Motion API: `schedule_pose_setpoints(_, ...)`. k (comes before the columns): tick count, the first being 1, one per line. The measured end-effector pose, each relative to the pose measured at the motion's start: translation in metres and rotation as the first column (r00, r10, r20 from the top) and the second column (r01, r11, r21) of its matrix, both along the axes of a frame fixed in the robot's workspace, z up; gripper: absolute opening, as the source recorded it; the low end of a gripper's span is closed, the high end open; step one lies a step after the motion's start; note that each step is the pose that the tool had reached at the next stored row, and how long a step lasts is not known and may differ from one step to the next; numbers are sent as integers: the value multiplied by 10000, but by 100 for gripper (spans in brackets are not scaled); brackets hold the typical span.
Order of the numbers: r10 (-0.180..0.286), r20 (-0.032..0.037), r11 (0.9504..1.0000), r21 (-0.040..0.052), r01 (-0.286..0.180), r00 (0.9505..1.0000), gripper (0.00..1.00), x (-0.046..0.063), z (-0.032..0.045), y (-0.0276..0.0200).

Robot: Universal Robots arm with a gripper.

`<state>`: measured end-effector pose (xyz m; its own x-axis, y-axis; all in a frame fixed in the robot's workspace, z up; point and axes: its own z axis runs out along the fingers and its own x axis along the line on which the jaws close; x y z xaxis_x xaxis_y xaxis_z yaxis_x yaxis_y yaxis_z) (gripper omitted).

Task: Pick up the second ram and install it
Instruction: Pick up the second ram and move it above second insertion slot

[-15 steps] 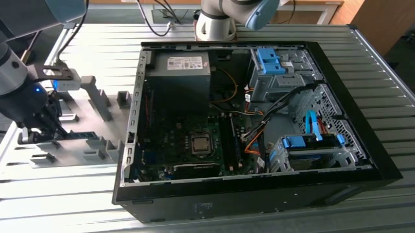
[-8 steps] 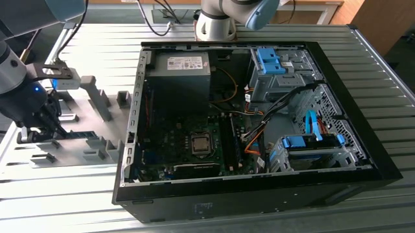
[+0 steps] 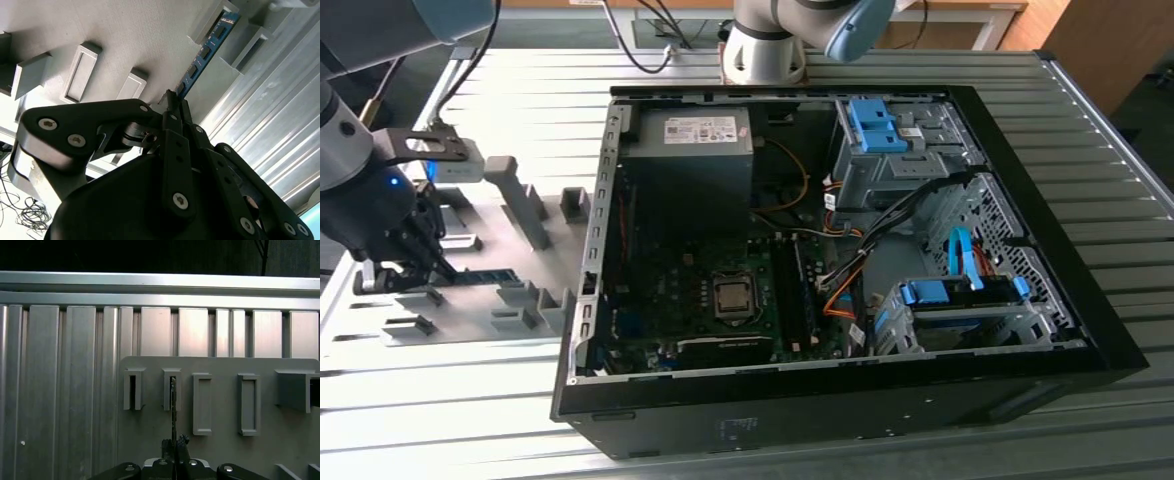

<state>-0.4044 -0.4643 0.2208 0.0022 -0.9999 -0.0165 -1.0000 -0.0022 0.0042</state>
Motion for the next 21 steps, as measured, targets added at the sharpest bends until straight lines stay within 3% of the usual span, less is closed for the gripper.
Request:
schedule_pose_setpoints(10,0,-2,10000,-2,0,10000,14,0,31,0)
schedule_pose_setpoints(21,0,-1,10000,-1,0,10000,14,0,132,0)
